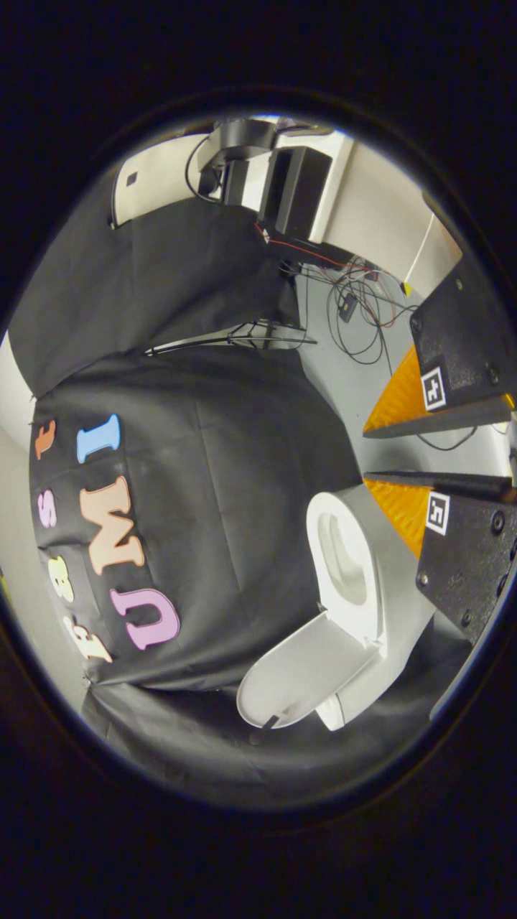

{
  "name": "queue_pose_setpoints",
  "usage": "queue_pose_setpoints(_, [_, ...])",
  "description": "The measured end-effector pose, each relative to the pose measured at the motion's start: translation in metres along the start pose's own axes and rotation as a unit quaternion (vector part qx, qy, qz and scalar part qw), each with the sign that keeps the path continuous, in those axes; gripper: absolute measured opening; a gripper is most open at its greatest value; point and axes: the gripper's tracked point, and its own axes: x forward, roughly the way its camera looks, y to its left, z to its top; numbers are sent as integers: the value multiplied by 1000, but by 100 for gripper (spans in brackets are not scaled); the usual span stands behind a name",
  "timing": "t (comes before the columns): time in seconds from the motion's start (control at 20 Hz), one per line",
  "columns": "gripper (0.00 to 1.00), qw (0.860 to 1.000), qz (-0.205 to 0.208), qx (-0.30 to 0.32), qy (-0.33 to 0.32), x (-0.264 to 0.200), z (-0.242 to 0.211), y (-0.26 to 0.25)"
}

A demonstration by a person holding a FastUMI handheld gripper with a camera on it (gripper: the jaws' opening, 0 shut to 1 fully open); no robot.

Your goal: Open the toilet lid.

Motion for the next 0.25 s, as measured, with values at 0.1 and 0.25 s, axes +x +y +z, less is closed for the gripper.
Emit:
queue_pose_setpoints(0.1, [27,1000,1,8,3,1,-2,-4])
queue_pose_setpoints(0.25, [27,1000,4,23,3,0,-4,-9])
